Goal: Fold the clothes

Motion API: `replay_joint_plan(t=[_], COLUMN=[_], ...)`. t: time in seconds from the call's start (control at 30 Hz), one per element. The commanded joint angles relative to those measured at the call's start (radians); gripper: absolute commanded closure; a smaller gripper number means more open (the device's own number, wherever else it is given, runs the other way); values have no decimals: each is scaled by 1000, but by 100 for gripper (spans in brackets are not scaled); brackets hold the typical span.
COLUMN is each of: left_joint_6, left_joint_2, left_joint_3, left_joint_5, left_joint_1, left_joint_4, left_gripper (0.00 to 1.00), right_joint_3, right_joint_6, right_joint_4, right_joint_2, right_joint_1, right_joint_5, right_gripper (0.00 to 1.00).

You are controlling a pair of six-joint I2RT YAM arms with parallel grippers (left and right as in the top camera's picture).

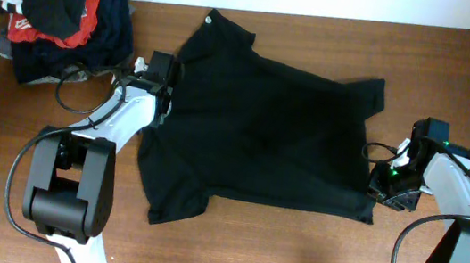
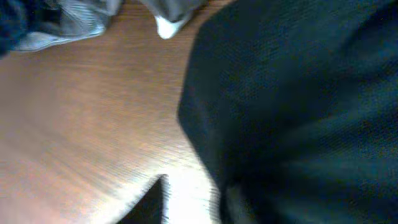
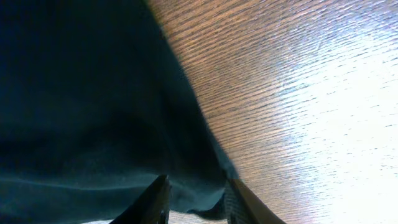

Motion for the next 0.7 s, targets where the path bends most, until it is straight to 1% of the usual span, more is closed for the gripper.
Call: replay_joint_plan(t=[0.0,0.07,0.2,0.33,0.37,0.47,0.6,0.67], left_joint_6=[11,10,10,-1,-2,-5,-4,-4], left_joint_2=[16,16,4,-53,-71,-145,-225,-249], left_joint_3=[16,16,18,20,20,20,20,20], left_joint_5=[-87,-84,-15,89,105,183,278,326], left_joint_1=[9,10,13,14,14,14,14,14], left_joint_4=[-14,-23,-37,-72,-80,-117,-163,-169], left_gripper=[39,27,19,13,7,1,1,1], right_joint_3=[21,21,33,90,108,172,222,232], right_joint_6=[-7,-7,-7,-45,-45,-44,-44,-45], right_joint_4=[1,2,-1,-28,-41,-93,-123,-84], right_joint_2=[-23,-23,-24,-24,-24,-24,-24,-24], right_joint_1=[-7,-7,-8,-7,-7,-7,-7,-7], right_joint_5=[8,8,-3,-98,-105,-105,-105,-105], right_gripper=[66,66,66,66,66,66,65,61])
